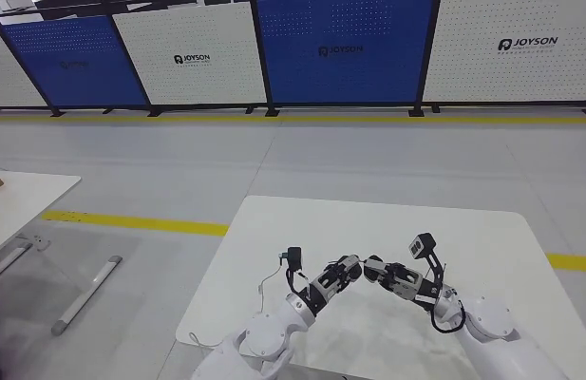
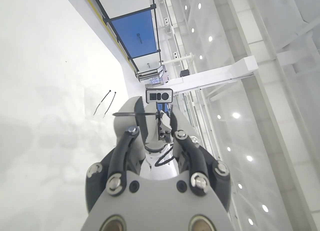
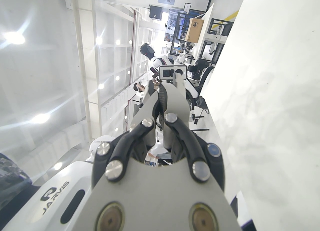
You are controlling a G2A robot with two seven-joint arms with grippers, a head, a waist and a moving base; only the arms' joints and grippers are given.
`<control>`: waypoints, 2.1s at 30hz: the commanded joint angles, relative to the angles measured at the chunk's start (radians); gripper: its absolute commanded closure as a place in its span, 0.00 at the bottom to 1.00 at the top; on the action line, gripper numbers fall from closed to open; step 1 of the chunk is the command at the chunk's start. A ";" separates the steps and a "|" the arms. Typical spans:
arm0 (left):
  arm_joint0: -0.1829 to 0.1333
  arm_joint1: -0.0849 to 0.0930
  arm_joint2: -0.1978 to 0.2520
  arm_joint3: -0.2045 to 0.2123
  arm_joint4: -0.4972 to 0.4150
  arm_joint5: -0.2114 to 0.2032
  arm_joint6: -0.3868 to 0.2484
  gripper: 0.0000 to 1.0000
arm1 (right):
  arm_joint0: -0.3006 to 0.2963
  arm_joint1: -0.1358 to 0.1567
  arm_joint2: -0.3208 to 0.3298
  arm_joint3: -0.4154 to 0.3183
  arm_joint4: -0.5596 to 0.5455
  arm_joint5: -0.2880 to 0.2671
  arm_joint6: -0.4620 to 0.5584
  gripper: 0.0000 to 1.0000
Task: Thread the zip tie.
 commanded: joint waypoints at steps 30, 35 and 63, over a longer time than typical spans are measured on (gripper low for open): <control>0.018 -0.002 -0.010 0.001 0.133 0.019 0.080 1.00 | -0.070 0.007 0.098 -0.058 0.010 0.032 -0.003 0.00; 0.024 -0.005 -0.016 -0.003 0.103 0.014 0.111 1.00 | -0.100 0.013 0.135 -0.073 0.081 0.043 0.069 0.00; 0.251 0.049 -0.247 -0.465 0.235 -0.186 -0.080 1.00 | -0.100 0.013 0.135 -0.073 0.081 0.043 0.069 0.00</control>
